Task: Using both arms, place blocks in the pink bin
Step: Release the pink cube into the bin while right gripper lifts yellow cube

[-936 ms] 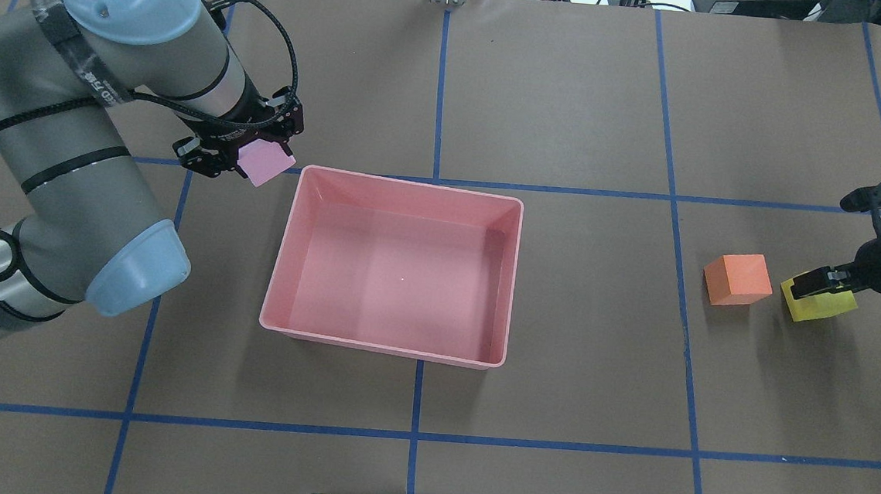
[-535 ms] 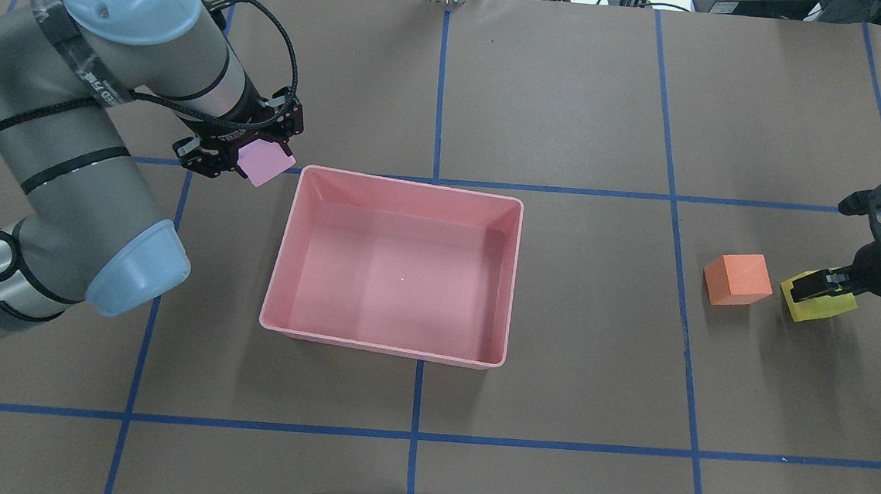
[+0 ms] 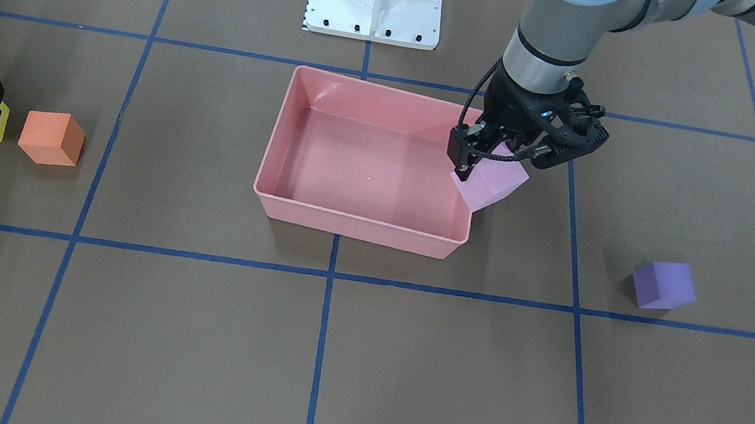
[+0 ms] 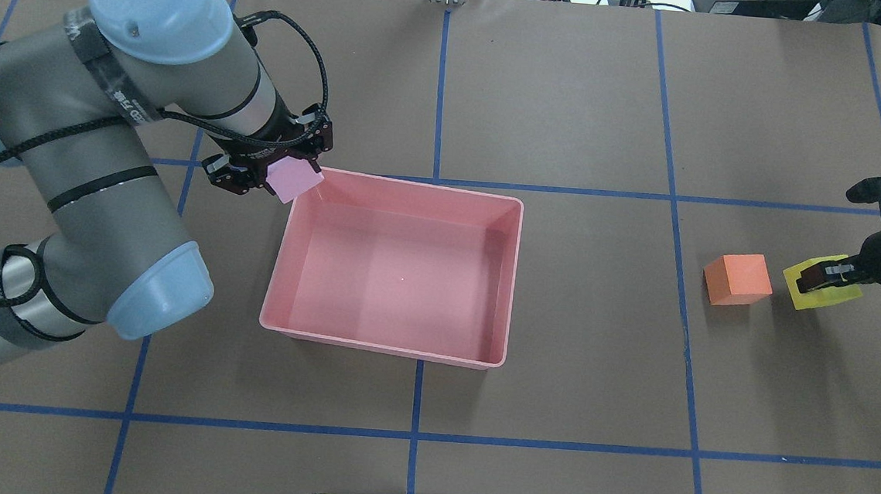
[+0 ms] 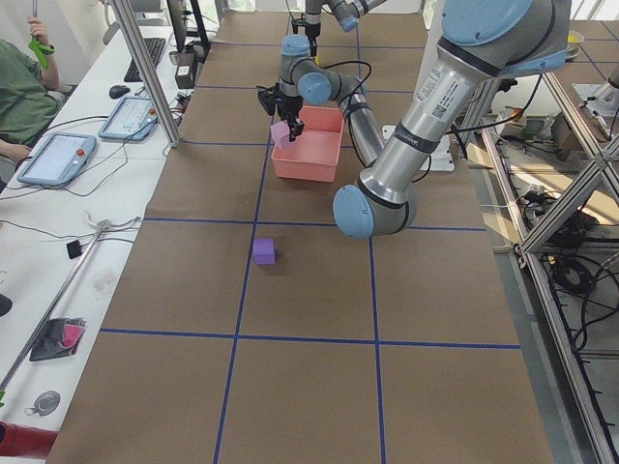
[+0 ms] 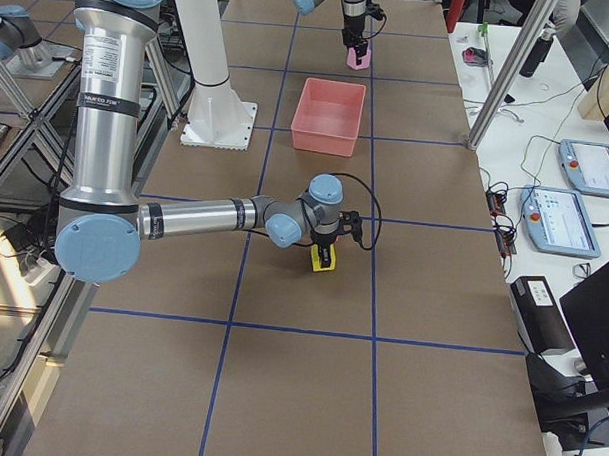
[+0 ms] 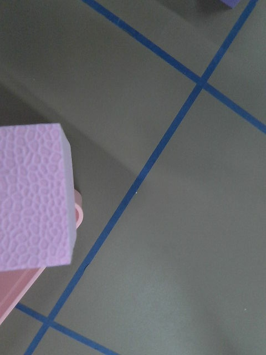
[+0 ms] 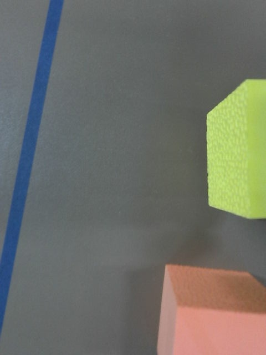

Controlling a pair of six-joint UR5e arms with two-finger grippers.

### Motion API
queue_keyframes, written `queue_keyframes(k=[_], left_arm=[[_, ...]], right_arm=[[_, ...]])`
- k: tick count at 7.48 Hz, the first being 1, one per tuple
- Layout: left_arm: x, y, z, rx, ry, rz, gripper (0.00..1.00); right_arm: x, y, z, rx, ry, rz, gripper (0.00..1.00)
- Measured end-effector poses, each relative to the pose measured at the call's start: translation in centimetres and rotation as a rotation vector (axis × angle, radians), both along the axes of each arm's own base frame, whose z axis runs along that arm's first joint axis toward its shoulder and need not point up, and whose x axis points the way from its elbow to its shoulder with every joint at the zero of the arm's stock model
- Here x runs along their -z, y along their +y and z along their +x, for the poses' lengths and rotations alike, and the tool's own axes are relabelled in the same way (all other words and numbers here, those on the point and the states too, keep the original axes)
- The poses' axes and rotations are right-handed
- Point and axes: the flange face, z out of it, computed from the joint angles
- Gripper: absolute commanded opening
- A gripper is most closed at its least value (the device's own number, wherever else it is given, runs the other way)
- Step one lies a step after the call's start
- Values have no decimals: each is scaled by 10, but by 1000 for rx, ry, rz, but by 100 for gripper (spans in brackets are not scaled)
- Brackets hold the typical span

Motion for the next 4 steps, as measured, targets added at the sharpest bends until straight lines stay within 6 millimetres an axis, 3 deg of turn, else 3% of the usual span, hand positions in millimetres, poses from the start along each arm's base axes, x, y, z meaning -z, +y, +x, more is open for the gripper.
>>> queue_keyframes(k=[1,2,3,4], left_arm=[[17,21,23,-13,24,-14,5],[31,45,48,-24,35,-16,88],[41,68,74,-38,34,-2,100],[52,80,90,-46,36,9,100]], right_arm=[[8,-6,18,-20,-42,-15,0],[14,-11,39,-42,-85,-31,0],[20,-17,59,-63,-129,-44,0],[28,-23,77,-81,-174,-53,0]])
